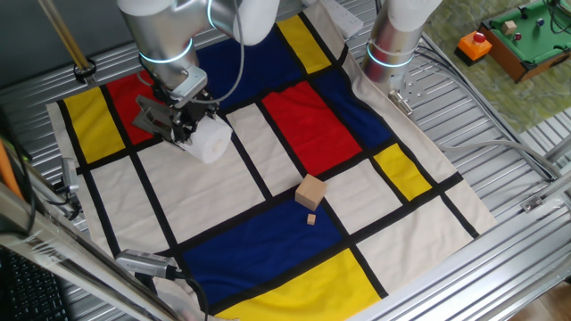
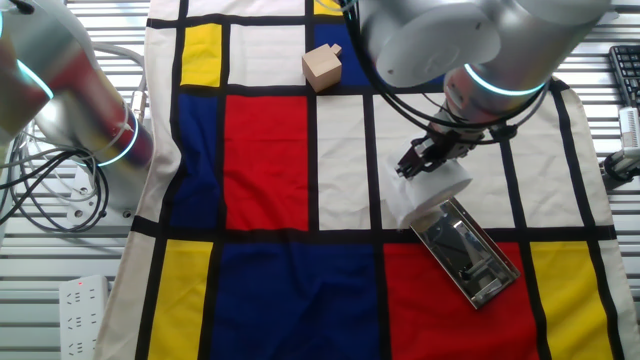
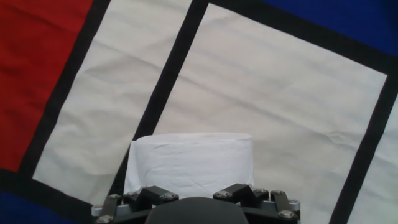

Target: Put the toilet paper on its holder

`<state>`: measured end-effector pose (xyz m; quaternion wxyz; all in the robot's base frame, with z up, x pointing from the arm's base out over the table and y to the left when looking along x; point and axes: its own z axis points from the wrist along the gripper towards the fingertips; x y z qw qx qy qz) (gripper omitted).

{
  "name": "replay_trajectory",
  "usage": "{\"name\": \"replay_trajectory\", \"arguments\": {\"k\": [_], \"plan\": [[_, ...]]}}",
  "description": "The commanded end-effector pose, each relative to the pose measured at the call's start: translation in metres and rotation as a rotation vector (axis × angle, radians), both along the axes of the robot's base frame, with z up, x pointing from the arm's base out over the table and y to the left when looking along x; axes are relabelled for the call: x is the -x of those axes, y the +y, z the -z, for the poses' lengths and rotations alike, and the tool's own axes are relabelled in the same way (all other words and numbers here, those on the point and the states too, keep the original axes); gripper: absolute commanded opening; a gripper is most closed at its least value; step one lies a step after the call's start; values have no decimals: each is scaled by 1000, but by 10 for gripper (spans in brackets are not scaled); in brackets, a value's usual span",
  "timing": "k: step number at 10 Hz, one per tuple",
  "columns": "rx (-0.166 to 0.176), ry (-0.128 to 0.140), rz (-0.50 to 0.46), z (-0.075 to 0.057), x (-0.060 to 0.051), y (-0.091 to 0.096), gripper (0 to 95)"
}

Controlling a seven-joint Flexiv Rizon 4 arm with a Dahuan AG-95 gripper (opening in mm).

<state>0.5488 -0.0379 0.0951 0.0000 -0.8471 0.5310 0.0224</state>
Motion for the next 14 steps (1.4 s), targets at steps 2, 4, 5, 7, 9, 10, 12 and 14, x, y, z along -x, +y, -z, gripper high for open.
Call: {"name": "replay_trajectory", "arguments": {"k": [2, 4, 5, 7, 9, 10, 12, 14], "plan": [[1, -1, -12, 1, -2, -7, 0], [1, -1, -18, 1, -4, -10, 0], [2, -1, -20, 2, -5, -12, 0], [-1, -2, -27, 4, -5, -16, 0], [-1, -1, -29, 4, -5, -17, 0], [-2, -2, -29, 4, -5, -17, 0], [-1, -2, -30, 4, -4, -20, 0], [-4, -2, -32, 4, -4, -22, 0]]}}
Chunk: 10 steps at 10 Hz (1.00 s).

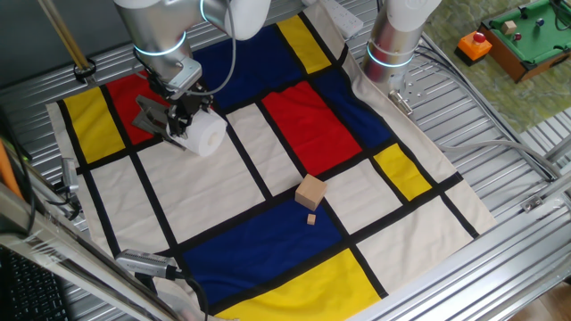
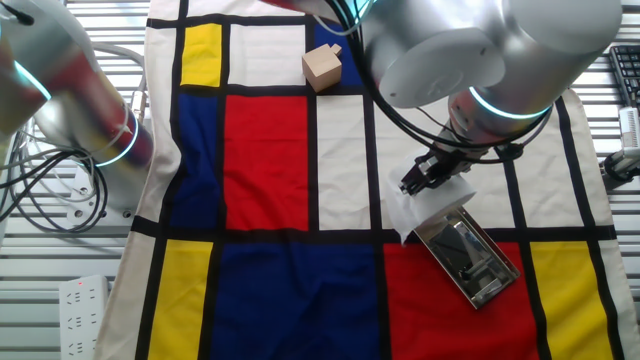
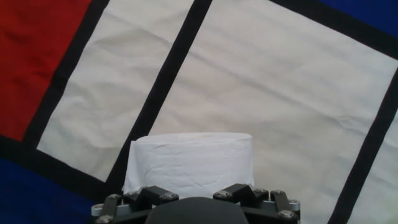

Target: Put the toilet paper on its holder

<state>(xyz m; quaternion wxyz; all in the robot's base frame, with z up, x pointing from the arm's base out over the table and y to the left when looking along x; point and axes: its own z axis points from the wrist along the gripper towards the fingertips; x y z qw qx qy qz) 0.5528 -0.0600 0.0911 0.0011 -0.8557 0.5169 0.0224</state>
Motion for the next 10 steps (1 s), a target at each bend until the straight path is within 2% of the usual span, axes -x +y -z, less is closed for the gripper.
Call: {"name": "replay_trajectory", "arguments": {"k": [1, 10], "plan": [[-2, -1, 1, 0, 1, -2, 0], [-8, -3, -6, 1, -2, -9, 0]]}}
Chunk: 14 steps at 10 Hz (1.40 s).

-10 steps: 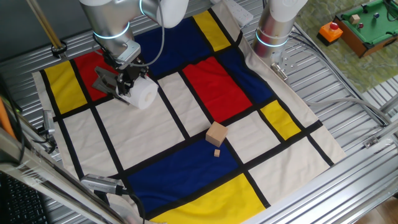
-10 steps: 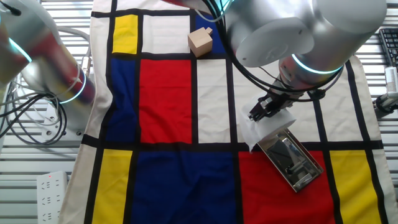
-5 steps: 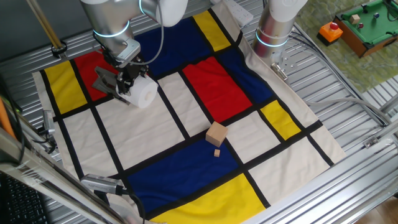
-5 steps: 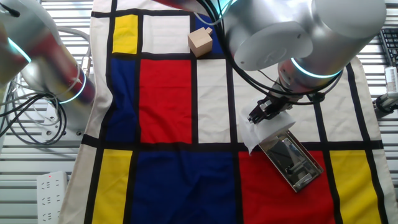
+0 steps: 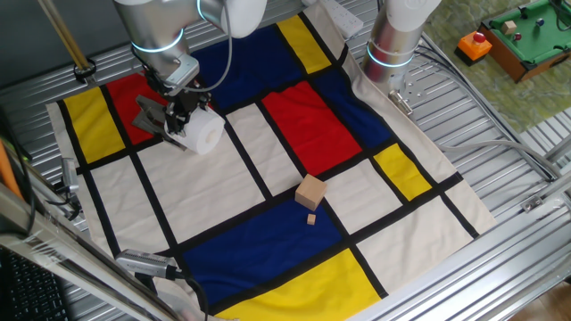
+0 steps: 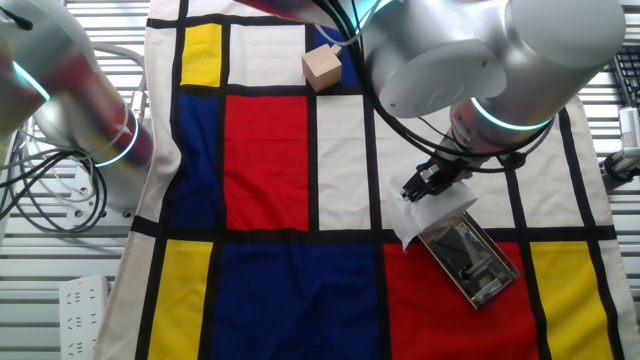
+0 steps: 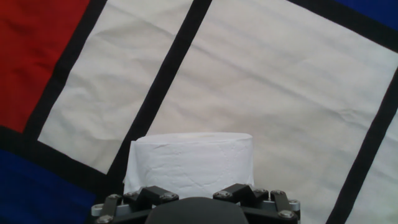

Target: Put the toilet paper on its holder

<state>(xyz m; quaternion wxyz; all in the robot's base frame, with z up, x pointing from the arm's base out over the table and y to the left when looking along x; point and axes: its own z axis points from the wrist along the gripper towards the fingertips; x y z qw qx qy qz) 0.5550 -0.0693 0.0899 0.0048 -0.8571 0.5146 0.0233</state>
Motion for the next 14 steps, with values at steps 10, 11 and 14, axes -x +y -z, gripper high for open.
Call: {"name": "replay_trajectory", "arguments": {"k": [10, 11, 14], "plan": [[-4, -2, -3, 0, 0, -6, 0], [-3, -2, -5, 0, 0, -6, 0], [-4, -2, -6, 0, -1, -7, 0]]}}
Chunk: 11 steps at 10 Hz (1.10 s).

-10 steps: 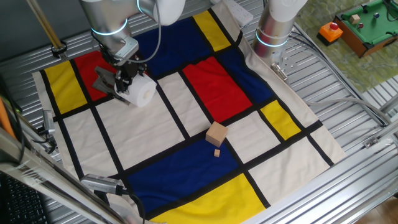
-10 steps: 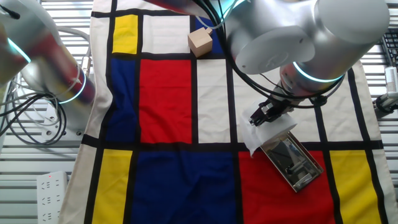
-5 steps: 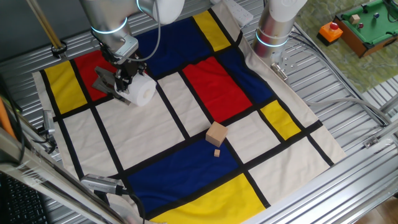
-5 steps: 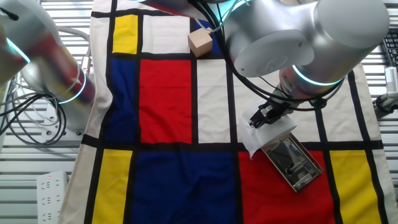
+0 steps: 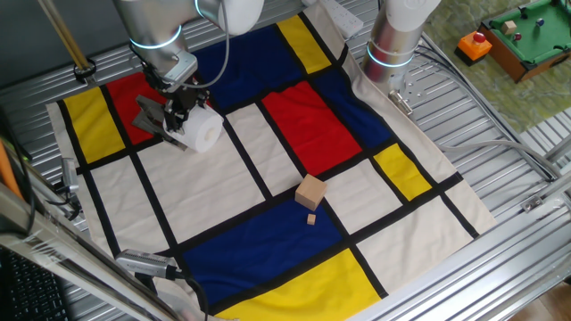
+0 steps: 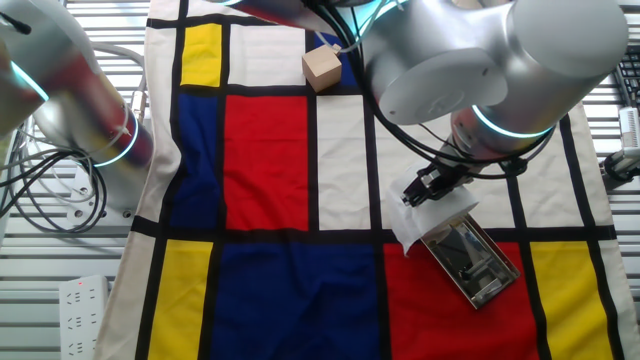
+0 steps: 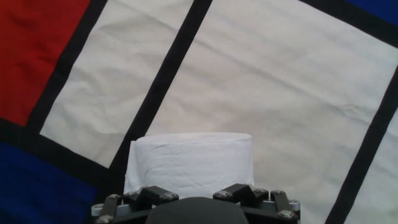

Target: Put the toilet paper on its holder

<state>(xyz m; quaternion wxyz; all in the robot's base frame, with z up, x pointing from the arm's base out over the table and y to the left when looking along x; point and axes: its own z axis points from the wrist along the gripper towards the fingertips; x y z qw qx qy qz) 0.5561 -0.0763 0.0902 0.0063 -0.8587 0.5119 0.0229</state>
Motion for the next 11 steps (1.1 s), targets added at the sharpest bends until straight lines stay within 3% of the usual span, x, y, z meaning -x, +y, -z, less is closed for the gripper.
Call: {"name": "replay_trajectory", "arguments": {"k": [1, 11], "plan": [[-1, 1, -1, -1, 0, -1, 0], [-2, 1, -8, 0, -3, -9, 0]]}}
